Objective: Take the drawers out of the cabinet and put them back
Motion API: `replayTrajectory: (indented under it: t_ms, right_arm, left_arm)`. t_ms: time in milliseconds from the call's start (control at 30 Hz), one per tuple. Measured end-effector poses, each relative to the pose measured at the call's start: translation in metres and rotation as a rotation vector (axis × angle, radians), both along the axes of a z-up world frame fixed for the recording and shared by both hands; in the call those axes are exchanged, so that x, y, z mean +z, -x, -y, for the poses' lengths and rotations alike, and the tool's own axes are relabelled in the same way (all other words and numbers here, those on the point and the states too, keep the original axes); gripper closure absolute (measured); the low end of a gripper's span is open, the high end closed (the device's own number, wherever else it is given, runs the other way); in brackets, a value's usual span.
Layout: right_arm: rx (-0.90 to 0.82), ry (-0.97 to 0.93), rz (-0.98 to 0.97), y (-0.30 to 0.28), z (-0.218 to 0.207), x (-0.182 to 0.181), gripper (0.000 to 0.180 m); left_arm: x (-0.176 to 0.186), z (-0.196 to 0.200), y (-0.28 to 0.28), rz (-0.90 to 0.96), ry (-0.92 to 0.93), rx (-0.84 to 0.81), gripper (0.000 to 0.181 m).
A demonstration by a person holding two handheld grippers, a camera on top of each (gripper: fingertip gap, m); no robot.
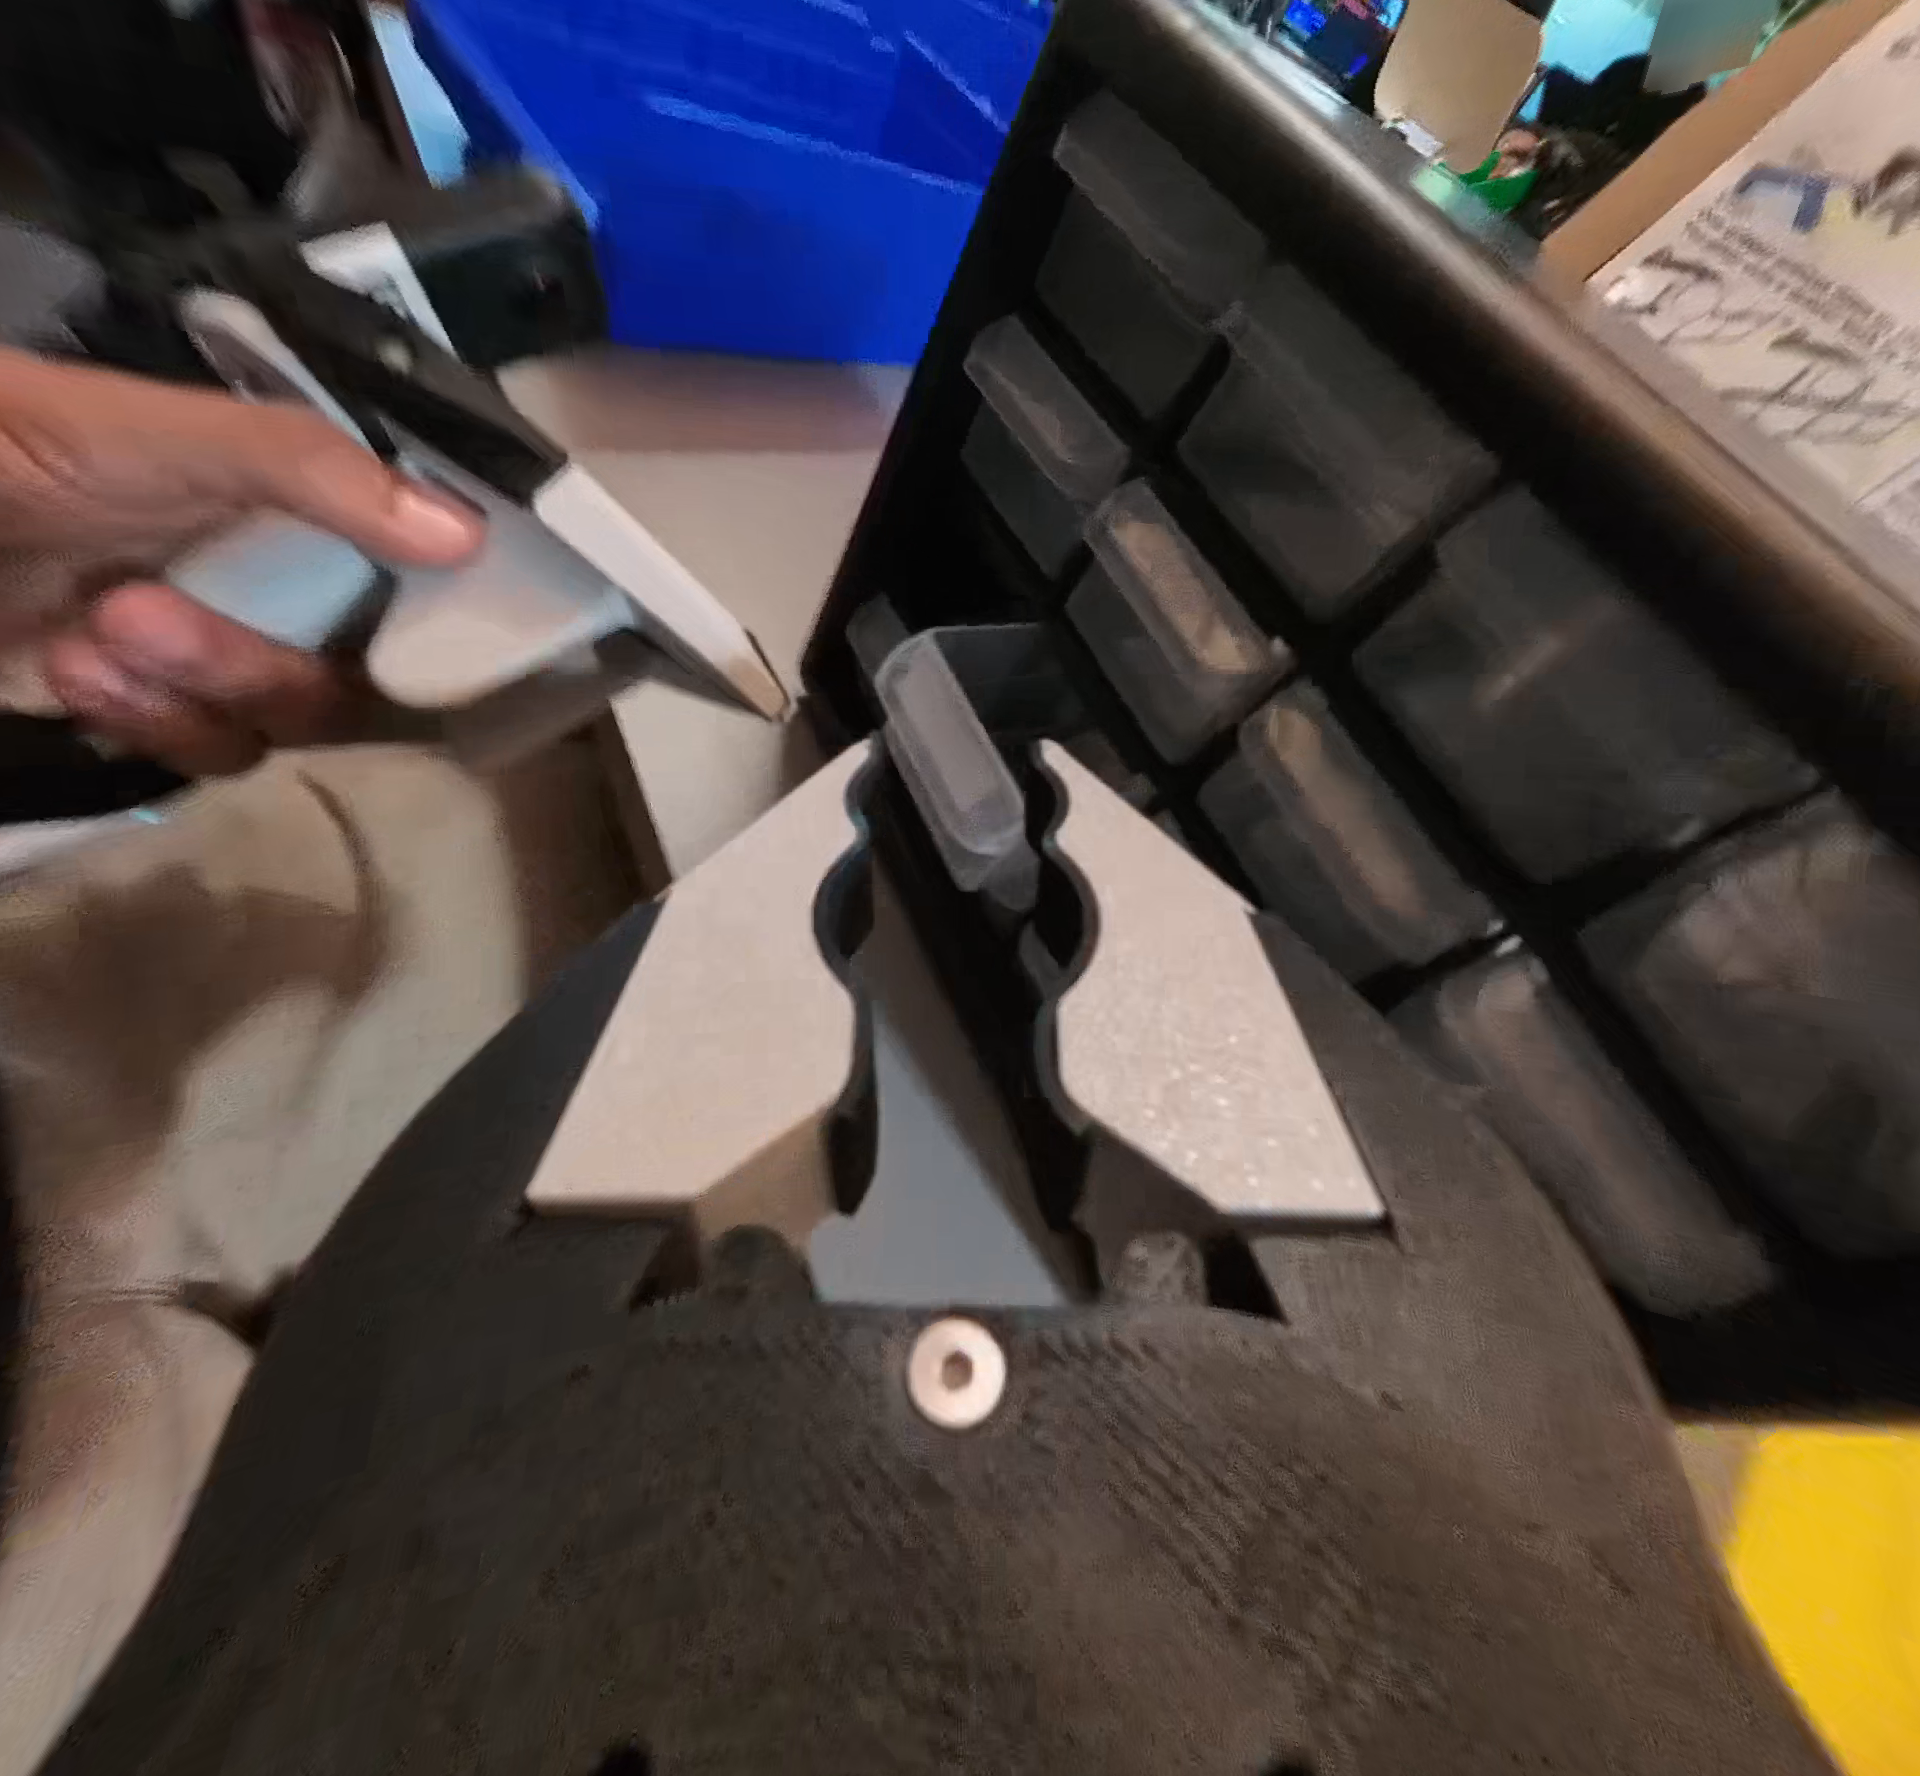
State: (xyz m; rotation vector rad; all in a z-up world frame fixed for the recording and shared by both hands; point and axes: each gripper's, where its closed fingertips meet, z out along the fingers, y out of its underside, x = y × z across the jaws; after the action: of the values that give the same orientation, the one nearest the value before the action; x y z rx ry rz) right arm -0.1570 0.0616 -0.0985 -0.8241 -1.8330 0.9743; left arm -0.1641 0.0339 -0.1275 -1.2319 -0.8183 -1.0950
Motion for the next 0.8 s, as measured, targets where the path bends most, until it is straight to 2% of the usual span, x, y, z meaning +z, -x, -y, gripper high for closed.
replayTrajectory:
  t_ms: [33,100,200,267,533,733,800]
  right_arm:
    - [-0.010,-0.079,0.004,0.006,0.000,-0.002,0.158]
    - [-0.017,-0.233,0.068,0.016,0.000,-0.015,0.158]
    - [-0.042,-0.406,0.179,0.032,-0.003,-0.036,0.145]
    - [-0.043,-0.455,0.199,0.040,-0.003,-0.040,0.157]
    - [0.077,-0.369,0.336,0.020,0.005,-0.041,0.161]
    - [0.203,-0.292,0.422,-0.004,0.035,-0.046,0.164]
    - [0.215,-0.319,0.447,-0.010,0.038,-0.050,0.164]
  left_arm:
    - [0.001,0.003,0.007,-0.013,-0.001,0.022,0.181]
    - [0.004,0.007,0.019,-0.036,-0.001,0.052,0.181]
    - [0.011,0.012,0.029,-0.019,-0.023,0.071,0.181]
    - [0.013,0.014,0.030,-0.024,-0.026,0.071,0.181]
    - [0.016,0.018,0.051,-0.029,-0.032,0.066,0.181]
    - [0.017,0.021,0.065,-0.074,-0.023,0.101,0.180]
    - [0.018,0.020,0.064,-0.075,-0.025,0.091,0.180]
